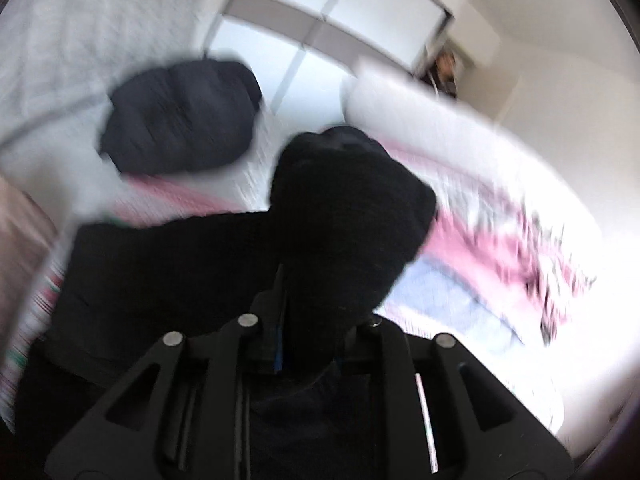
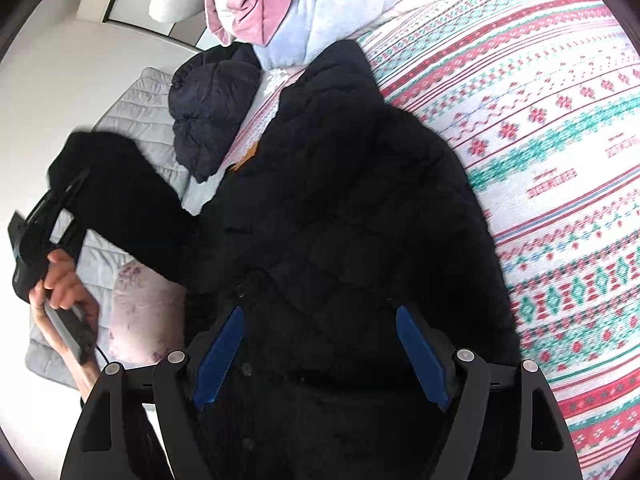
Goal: Fold large clothes
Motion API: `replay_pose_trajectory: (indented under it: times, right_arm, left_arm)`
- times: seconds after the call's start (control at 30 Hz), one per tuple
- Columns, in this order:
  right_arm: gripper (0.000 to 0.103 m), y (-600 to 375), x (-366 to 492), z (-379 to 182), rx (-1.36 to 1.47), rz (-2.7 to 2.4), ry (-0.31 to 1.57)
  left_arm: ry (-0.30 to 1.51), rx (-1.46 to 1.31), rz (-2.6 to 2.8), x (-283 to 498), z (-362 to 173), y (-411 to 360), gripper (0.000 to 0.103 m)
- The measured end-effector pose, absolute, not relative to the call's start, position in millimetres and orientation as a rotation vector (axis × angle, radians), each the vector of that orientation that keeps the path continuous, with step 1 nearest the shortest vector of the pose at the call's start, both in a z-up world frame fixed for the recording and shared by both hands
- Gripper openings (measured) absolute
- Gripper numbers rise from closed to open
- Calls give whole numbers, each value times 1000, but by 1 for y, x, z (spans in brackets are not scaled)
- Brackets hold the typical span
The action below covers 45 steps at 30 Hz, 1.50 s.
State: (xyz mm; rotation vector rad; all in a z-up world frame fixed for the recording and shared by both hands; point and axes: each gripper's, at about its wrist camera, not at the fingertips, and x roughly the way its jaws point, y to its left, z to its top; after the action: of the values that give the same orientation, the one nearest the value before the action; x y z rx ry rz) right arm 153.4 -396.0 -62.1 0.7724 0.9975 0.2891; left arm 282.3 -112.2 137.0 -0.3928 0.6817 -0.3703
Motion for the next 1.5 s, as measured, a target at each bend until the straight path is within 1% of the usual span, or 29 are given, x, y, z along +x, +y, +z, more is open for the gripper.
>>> replay_pose_trajectory:
  times: [0.07, 0.13, 0.2, 0.23, 0.33, 0.53, 0.6, 0.67, 0.7, 0.73, 0.77, 0.9, 1.0, 1.07, 1.17, 1.2, 1.27, 1.37, 1.5]
  right_arm:
    - [80, -401, 154, -64, 776, 267, 997]
    - [80, -406, 154, -67, 787, 267, 1001]
    - [80, -410, 154, -69, 794, 263, 1002]
    - [80, -411, 154, -69, 796, 262, 1003]
    - [80, -414, 153, -67, 793, 271, 999]
    - [80, -415, 151, -68, 779, 270, 1004]
    - [80, -414, 151, -67, 779, 264, 1004]
    - [80, -415, 149, -66, 771, 251, 997]
    - [80, -416, 149, -66, 768, 246, 994]
    - [80, -416, 148, -65, 765, 242, 992]
    - [80, -416, 148, -65, 763, 241, 991]
    - [80, -409, 147, -65, 749, 247, 994]
    - [80, -403, 147, -65, 731, 245, 995]
    - [80, -402, 146, -63, 720, 239, 985]
    - [80, -400, 146, -60, 699, 227, 979]
    - [80, -400, 147, -61, 696, 227, 980]
    - [80, -399, 149, -63, 696, 224, 989]
    - [80, -399, 153, -68, 704, 215, 1004]
    - [80, -402, 154, -70, 717, 212, 1009]
  left_arm:
    - [780, -339, -415, 284, 99, -146, 22]
    - [896, -236, -425, 287, 50, -180, 22]
    - [972, -130, -382, 288, 14, -200, 23]
    - [976, -99, -374, 287, 5, -204, 23]
    - [931, -53, -410, 280, 1, -200, 25]
    - [1021, -122, -491, 279, 17, -182, 32]
    - [1038, -145, -515, 274, 19, -180, 37]
    - [1039, -183, -559, 273, 28, -174, 55]
    - [1022, -201, -586, 269, 35, -167, 59]
    - [1005, -211, -604, 265, 42, -162, 67]
    - [980, -221, -623, 262, 49, -157, 70]
    - [905, -213, -614, 254, 68, -142, 73]
    - [895, -209, -515, 263, 65, -128, 73]
    - [934, -252, -450, 276, 50, -118, 73]
    - [1075, -261, -386, 292, 7, -117, 72]
    - [1084, -226, -369, 292, -4, -121, 72]
    - [1040, -107, -345, 286, -14, -136, 72]
    - [1019, -34, -318, 281, -12, -148, 72]
    - [1068, -180, -386, 289, 7, -119, 72]
